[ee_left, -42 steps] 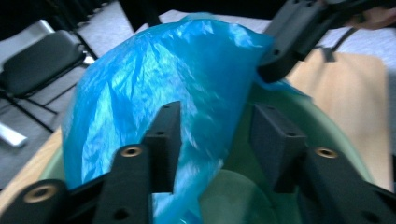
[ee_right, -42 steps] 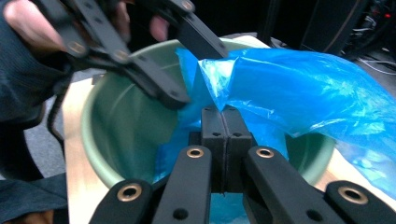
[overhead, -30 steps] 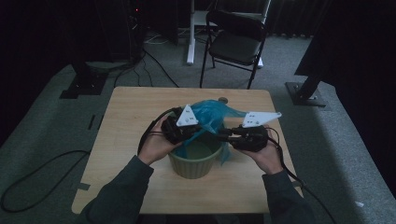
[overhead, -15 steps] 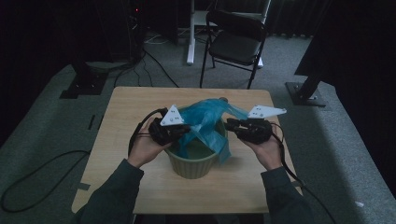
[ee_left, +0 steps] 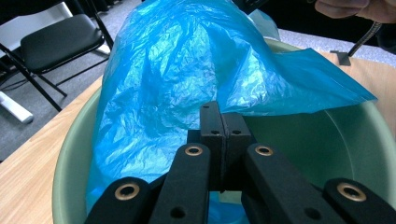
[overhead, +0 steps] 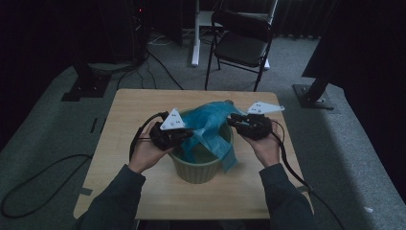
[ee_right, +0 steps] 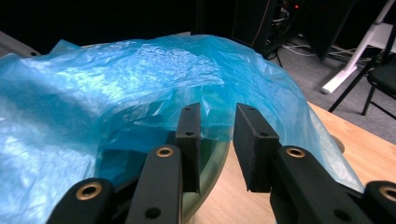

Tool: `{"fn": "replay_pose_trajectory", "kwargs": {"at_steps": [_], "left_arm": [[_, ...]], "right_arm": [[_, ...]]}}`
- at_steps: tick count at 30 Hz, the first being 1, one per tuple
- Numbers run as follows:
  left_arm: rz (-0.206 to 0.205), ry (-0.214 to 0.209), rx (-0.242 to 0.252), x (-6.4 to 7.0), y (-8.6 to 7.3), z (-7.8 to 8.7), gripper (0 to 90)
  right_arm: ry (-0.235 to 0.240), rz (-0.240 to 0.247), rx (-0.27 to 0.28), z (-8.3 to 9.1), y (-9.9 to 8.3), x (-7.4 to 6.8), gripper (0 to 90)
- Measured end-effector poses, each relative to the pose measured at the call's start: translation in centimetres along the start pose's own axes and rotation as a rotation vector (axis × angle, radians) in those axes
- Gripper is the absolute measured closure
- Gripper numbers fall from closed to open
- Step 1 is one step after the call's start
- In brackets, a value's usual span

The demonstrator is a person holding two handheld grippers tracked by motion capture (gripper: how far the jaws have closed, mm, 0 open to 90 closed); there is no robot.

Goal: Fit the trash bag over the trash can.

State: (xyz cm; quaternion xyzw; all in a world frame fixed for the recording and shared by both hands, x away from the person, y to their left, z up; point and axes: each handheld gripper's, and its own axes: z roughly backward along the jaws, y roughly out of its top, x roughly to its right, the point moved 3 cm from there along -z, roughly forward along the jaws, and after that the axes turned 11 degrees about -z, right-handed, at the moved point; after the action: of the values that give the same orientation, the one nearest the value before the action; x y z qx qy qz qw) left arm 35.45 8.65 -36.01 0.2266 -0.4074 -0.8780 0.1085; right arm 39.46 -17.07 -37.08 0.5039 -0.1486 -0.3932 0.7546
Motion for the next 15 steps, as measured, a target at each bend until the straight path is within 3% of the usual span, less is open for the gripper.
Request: {"fn": "replay_pose_trajectory", "kwargs": {"at_steps": [6,7,8,12,15], "left_arm": [[0.007,-0.004,-0.001,0.0,-0.3,0.2,90.0],[0.008,-0.004,-0.001,0.0,-0.4,0.3,90.0],[0.009,-0.004,-0.002,0.0,-0.5,0.4,90.0],[0.027,0.001,0.004,-0.4,-0.9,0.7,90.0],[0.066,0.011,0.018,-1.1,-1.7,1.4,90.0]], "right_arm": [[-0.019,0.017,0.007,-0.7,0.5,-0.2,76.5],[-0.012,0.022,0.002,-0.9,0.7,-0.3,87.6],[-0.02,0.028,-0.002,-1.0,0.8,-0.4,90.0],[-0.004,0.03,-0.011,-1.0,0.8,-0.5,90.0],[-0.012,0.065,-0.047,-0.9,0.4,-0.7,90.0]]}}
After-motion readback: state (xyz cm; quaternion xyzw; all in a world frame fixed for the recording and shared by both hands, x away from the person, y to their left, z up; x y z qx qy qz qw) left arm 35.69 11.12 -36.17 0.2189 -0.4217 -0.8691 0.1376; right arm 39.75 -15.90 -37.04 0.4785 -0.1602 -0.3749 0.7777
